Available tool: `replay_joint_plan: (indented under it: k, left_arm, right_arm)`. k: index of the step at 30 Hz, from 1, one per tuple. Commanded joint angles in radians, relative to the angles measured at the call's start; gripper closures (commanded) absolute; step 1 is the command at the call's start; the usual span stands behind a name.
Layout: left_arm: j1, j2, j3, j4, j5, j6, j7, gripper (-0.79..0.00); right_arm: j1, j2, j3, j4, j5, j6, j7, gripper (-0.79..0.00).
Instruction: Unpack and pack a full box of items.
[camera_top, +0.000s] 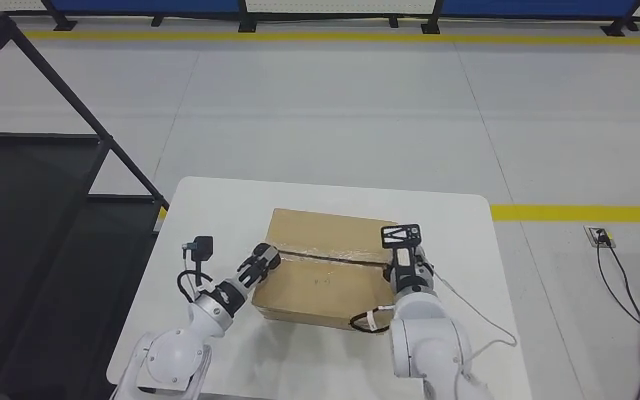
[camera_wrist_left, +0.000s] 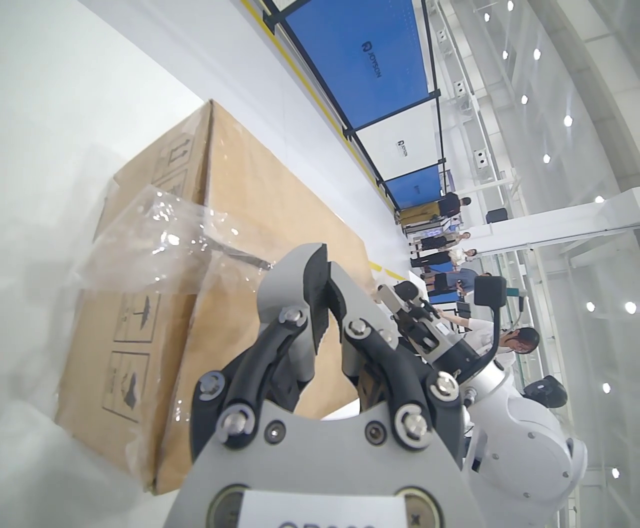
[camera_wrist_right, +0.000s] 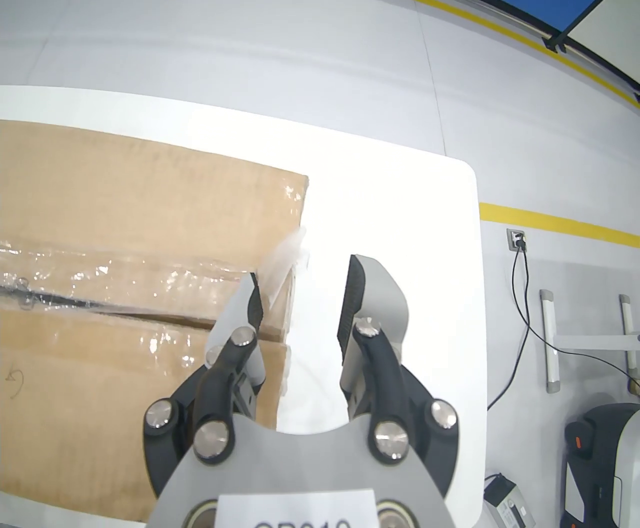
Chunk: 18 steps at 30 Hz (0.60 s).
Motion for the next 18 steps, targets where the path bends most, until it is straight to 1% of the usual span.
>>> replay_joint_plan:
  k: [1, 4, 12, 14, 18]
  left_arm:
    - [-0.003, 0.001, 0.0, 0.001, -0.001, 0.002, 0.0, 0.0]
    - [-0.007, 0.002, 0.0, 0.001, -0.003, 0.004, -0.002, 0.0]
    - [-0.007, 0.005, -0.002, -0.003, -0.004, 0.007, 0.002, 0.0]
    - [-0.003, 0.006, -0.005, -0.004, -0.007, 0.007, 0.006, 0.0]
    - [0.011, 0.007, -0.025, -0.012, -0.035, -0.007, 0.036, 0.0]
  right_arm:
    - [-0.023, 0.001, 0.013, -0.016, -0.002, -0.015, 0.001, -0.351]
    - [-0.047, 0.001, 0.027, -0.025, -0.01, -0.028, 0.004, -0.342]
    - [-0.06, -0.008, 0.044, -0.02, 0.007, -0.031, -0.032, -0.332]
    - [-0.071, -0.011, 0.054, -0.049, 0.046, -0.02, -0.074, -0.336]
    - [-0.111, -0.016, 0.085, -0.136, 0.184, 0.006, -0.229, -0.363]
